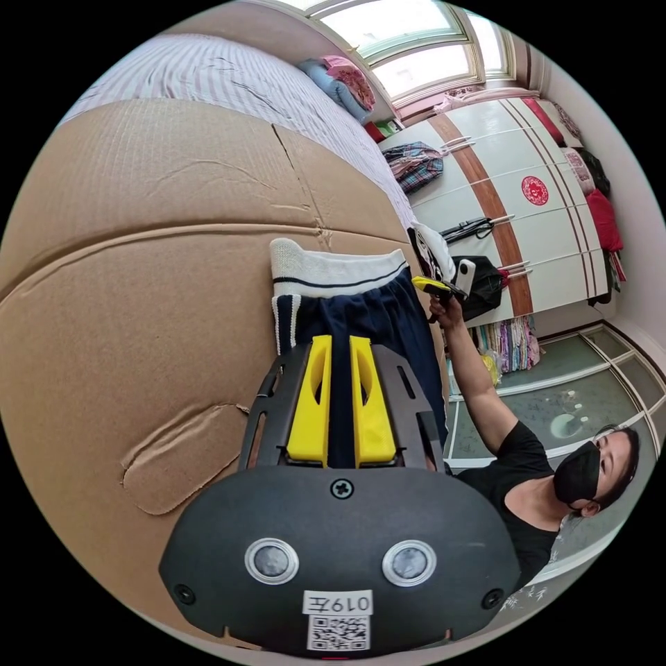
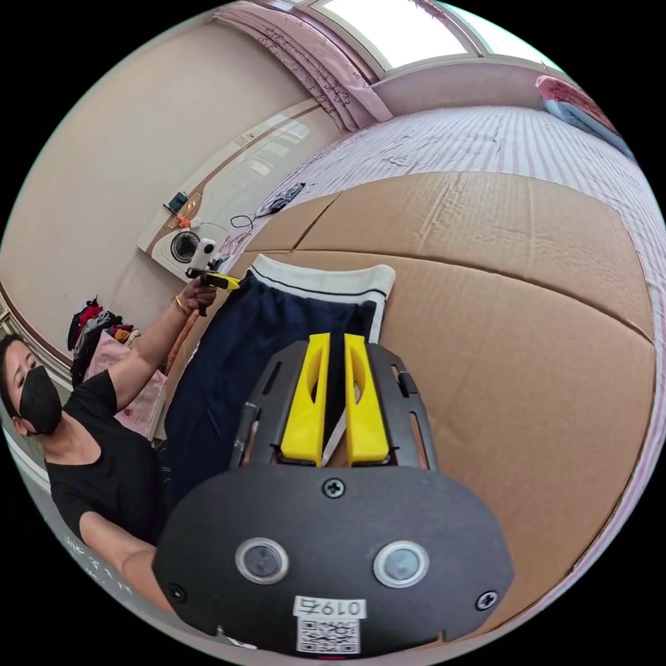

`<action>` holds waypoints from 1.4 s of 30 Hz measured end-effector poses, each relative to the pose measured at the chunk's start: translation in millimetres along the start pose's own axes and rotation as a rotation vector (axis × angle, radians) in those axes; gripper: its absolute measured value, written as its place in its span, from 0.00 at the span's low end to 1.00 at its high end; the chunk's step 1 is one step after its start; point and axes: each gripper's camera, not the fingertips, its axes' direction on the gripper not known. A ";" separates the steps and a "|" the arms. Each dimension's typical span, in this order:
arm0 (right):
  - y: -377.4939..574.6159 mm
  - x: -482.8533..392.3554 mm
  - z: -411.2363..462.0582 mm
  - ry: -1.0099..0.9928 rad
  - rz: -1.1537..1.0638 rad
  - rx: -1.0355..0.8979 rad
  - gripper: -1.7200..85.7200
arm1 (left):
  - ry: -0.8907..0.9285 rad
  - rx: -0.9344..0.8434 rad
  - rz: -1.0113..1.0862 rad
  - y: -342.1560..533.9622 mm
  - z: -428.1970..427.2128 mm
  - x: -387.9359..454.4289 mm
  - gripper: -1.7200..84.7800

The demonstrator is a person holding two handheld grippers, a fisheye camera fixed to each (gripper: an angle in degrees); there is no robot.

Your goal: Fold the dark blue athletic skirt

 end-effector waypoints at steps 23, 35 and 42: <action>-7.0 2.6 -16.9 0.059 0.052 0.005 0.05 | -0.208 -0.045 0.037 -11.1 12.9 40.2 0.03; -4.9 13.0 -26.2 -0.048 0.009 -0.106 0.03 | -0.091 -0.113 0.058 6.0 10.2 33.0 0.03; -6.8 14.2 -35.6 0.002 0.030 -0.096 0.01 | -0.154 -0.108 0.079 9.4 -0.5 41.1 0.04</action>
